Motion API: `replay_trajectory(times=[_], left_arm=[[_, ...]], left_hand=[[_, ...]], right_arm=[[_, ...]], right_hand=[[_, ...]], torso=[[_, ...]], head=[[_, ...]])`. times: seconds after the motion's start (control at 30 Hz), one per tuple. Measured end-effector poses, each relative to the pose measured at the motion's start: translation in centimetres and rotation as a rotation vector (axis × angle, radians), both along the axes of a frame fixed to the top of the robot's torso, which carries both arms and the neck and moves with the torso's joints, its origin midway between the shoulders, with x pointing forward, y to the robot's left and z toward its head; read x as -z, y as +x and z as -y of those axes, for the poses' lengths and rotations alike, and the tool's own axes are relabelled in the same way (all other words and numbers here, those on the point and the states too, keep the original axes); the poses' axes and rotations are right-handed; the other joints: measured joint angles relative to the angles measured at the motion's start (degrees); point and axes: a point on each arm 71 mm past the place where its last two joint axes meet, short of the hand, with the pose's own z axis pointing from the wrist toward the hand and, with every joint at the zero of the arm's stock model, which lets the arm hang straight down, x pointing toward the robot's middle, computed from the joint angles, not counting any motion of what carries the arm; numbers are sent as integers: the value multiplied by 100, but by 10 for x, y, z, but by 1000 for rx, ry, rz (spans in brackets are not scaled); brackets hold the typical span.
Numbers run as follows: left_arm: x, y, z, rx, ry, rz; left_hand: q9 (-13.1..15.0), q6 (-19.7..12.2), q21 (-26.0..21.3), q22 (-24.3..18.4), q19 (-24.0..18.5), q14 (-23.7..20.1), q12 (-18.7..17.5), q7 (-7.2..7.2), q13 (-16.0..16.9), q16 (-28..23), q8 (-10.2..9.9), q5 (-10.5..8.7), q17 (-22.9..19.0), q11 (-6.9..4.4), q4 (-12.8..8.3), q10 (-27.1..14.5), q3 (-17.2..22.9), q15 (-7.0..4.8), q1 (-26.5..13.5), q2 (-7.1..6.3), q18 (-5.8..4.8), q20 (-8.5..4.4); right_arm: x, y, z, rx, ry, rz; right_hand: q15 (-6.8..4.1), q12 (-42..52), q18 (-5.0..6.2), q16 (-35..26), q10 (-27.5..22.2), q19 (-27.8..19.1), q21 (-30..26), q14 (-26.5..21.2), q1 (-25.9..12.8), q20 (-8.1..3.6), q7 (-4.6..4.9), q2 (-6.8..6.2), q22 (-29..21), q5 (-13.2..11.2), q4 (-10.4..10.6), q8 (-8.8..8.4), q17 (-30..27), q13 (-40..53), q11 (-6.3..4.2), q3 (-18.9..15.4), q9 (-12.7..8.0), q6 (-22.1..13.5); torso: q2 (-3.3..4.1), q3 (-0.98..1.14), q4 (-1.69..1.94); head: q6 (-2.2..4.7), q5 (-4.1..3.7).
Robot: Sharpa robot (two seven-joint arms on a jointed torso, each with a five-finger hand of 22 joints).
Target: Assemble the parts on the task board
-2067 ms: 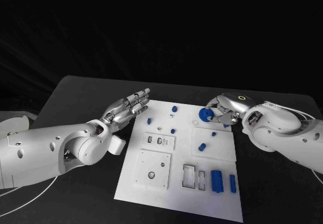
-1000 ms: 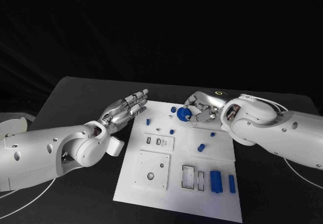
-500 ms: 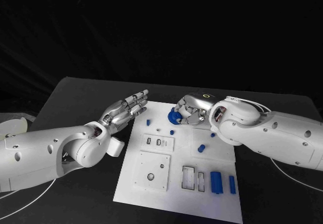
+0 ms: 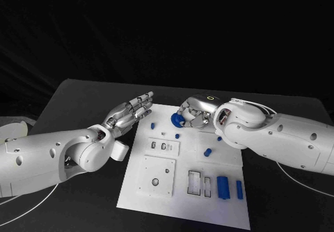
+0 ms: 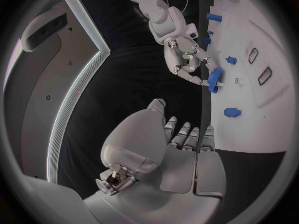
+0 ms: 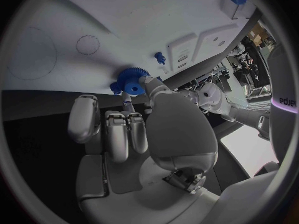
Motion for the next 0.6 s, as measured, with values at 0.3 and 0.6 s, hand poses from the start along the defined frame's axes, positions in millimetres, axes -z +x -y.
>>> replay_trajectory(times=[0.3,0.6], left_arm=[[0,1,0,-2,0,-1],[0,1,-1,-5,-1,-3]], left_hand=[[14,93,0,0,21,0,0,93,0,0,38,0,0,0,24,0,24,0,23,-23,-1,21],[14,59,0,-1,21,0,0,60,-1,0,38,0,-1,0,9,0,39,0,23,-23,0,21]], right_arm=[[2,-2,-5,-11,2,-3],[1,-2,-5,-14,9,-9]], right_hand=[[0,0,0,-91,16,-136,-233,0,-107,-33,-91,33,-98,-457,26,-459,0,5,-49,72,378,-722],[-105,0,0,-280,21,-237,-538,1,-106,-135,-262,32,-242,-1254,26,-468,0,4,-166,3,-48,-1503]], torso=[[-1,0,1],[-1,0,3]], head=[[-10,-1],[-24,-5]])
